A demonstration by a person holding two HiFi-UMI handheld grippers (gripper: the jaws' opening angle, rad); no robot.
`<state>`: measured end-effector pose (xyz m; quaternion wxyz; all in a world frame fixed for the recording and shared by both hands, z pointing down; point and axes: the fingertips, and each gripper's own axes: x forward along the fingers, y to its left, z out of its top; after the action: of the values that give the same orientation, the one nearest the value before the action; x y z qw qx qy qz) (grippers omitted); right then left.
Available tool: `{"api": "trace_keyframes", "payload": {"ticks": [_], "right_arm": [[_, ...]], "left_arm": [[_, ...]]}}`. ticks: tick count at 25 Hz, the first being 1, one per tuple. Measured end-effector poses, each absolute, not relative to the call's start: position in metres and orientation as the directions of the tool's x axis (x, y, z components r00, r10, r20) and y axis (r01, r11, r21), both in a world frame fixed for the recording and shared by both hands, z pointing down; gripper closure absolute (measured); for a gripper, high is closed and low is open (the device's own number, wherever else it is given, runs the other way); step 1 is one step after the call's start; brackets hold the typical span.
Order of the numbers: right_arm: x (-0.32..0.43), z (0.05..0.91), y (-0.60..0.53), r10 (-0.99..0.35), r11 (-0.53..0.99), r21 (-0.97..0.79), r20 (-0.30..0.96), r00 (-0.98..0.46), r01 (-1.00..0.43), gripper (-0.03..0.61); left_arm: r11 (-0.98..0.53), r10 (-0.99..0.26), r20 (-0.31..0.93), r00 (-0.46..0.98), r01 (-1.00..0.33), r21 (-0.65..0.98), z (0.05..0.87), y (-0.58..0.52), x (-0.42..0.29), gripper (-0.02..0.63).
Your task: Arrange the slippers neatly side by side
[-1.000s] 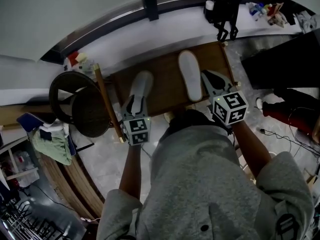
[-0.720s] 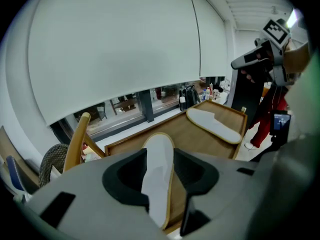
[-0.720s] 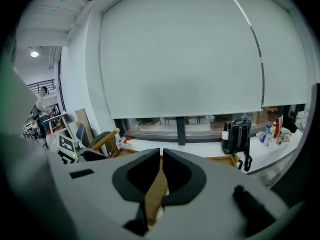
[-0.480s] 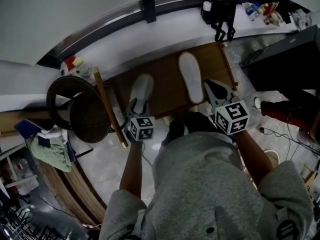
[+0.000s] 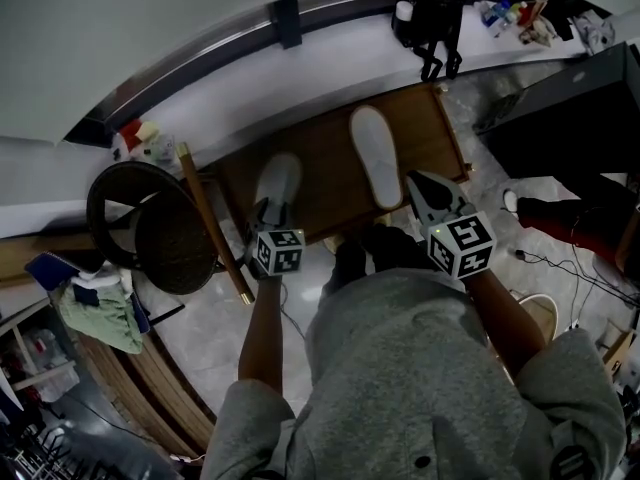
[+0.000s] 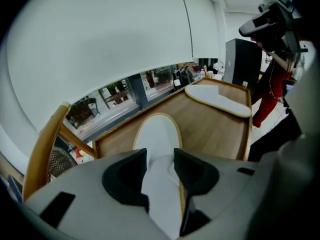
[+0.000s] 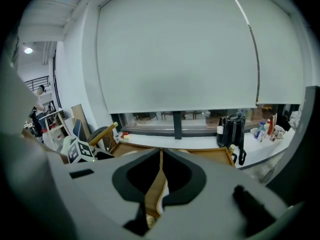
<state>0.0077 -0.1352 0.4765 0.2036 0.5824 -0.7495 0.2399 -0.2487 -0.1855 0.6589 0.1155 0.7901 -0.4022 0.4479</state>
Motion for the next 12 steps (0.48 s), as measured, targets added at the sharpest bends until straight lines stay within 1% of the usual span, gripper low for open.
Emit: {"api": "trace_keyframes", "payload": {"ticks": [2,6,9,12], "right_arm": [[0.0054,0.4772,-0.1344,-0.772,0.212,-0.119,0.587,-0.241,-0.970,0.543],[0.0028,0.4770,-0.1340,-0.770,0.215,-0.118,0.590,-0.242,-0.970,0.543],[0.0024,0.4775,-0.1342,-0.768,0.216,-0.121,0.592,-0.245,-0.969,0.543],[0.0009,0.4785,-0.1350,-0.763,0.222,-0.123,0.596,-0.251,-0.967,0.543]], "left_arm": [[-0.651,-0.530,0.803,0.272,-0.738,-0.180,0.6617,-0.1859,-0.2481,0.443],[-0.647,-0.540,0.798,0.265,-0.738,-0.193,0.6624,-0.1875,-0.2484,0.503],[-0.640,-0.549,0.795,0.259,-0.742,-0.200,0.6615,-0.1887,-0.2501,0.532],[-0.629,-0.550,0.796,0.253,-0.753,-0.195,0.6615,-0.1894,-0.2511,0.548]]}}
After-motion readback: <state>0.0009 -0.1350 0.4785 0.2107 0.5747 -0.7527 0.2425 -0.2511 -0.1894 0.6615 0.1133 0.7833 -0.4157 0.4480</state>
